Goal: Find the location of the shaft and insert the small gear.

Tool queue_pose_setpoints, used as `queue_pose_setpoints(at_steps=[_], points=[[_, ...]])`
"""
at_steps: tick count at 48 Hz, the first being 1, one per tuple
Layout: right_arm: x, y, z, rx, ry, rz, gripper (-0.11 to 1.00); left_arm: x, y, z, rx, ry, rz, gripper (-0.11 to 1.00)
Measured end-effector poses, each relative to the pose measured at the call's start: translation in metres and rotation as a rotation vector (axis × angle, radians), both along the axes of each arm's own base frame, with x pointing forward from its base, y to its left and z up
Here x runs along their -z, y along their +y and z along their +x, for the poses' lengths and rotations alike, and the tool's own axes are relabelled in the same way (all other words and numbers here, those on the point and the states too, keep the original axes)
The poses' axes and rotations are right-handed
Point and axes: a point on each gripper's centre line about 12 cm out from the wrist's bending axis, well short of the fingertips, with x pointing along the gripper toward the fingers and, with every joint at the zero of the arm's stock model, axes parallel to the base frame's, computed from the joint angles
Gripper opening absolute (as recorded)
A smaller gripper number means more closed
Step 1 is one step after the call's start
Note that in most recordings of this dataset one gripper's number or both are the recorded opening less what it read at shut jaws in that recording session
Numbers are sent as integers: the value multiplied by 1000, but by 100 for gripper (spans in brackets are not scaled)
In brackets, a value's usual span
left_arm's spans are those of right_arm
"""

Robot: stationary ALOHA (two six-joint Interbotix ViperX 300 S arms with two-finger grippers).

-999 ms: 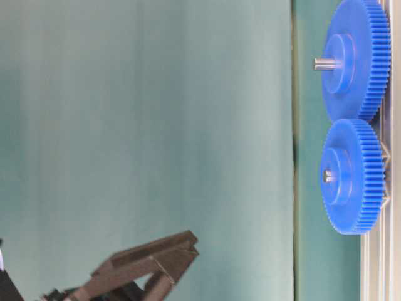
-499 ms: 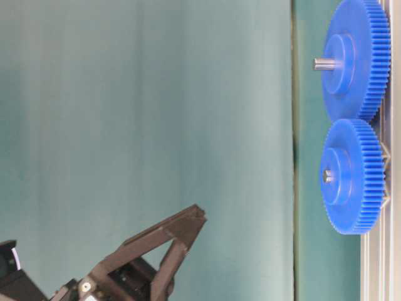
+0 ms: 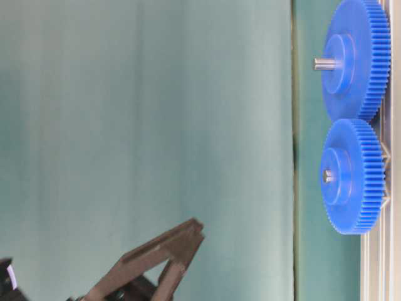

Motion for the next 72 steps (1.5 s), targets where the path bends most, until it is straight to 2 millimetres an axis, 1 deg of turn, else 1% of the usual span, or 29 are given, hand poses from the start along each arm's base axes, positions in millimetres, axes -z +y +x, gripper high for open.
queue_pose_setpoints(at_steps=[7,19,39,50,56,72], points=[[4,0,-2,0,-5,0,8,-4,-2,-9,5,-14,2,71],[2,0,-6,2,-66,-2,8,-5,-3,-22,8,-18,-1,71],[11,0,-8,2,-60,-1,8,-4,-5,-47,7,38,-11,71],[11,0,-8,3,-75,-2,8,-5,-5,-60,-6,28,-41,71],[15,0,-9,1,-66,-2,8,-5,-5,-66,-8,21,-45,71],[15,0,-10,2,-67,0,8,-3,-5,-71,-10,20,-48,71]])
